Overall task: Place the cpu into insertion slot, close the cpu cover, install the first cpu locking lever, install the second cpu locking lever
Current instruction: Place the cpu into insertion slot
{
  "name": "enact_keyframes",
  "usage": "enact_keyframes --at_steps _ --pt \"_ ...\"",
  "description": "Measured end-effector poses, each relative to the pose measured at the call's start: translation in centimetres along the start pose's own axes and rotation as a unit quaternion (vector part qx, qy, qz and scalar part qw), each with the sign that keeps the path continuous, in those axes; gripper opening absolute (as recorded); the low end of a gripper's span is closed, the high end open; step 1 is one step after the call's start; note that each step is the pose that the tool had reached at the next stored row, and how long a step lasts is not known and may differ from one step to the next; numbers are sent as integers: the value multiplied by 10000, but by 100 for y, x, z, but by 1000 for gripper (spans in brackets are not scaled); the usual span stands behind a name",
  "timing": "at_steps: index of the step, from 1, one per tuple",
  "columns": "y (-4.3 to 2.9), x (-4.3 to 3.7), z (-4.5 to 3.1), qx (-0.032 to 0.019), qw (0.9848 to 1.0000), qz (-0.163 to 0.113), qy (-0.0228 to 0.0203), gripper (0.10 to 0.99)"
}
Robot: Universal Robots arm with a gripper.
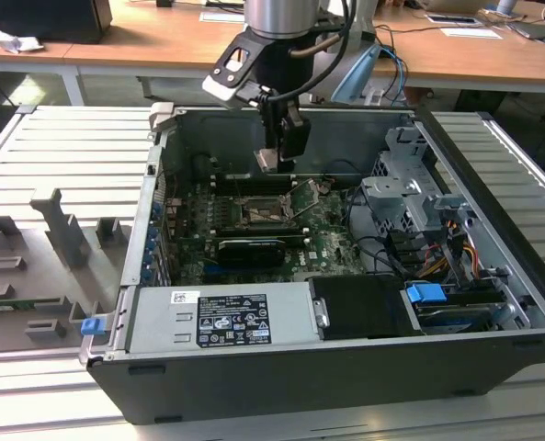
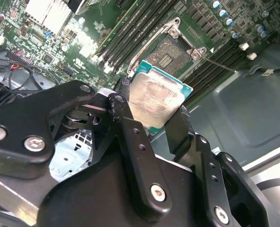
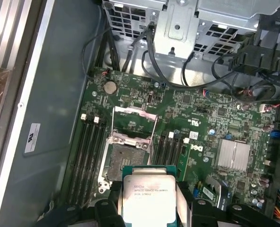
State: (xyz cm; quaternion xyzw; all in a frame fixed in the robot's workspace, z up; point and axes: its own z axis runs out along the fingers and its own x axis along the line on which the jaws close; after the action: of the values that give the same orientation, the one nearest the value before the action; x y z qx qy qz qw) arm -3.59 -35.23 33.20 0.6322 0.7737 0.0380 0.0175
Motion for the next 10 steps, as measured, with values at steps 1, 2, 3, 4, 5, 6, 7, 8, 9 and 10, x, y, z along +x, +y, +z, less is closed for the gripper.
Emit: enact_keyframes --at_steps 1,2,3,4,5,6,7,8,9,10 --pt "0 0 1 0 10000 31 -3 537" --pt "0 0 3 0 10000 47 -4 537" --pt "0 0 7 -1 10000 60 -4 537" --pt "-1 0 11 -1 10000 66 -6 537" --pt "-2 0 20 0 10000 70 -5 537" --pt "-2 0 26 1 10000 75 -7 537" --pt "-3 0 37 2 10000 84 -7 537" --pt "-3 0 43 2 10000 88 -7 537" --pt "-4 0 48 2 10000 90 -8 537" --pt "-4 0 55 2 10000 90 -8 537"
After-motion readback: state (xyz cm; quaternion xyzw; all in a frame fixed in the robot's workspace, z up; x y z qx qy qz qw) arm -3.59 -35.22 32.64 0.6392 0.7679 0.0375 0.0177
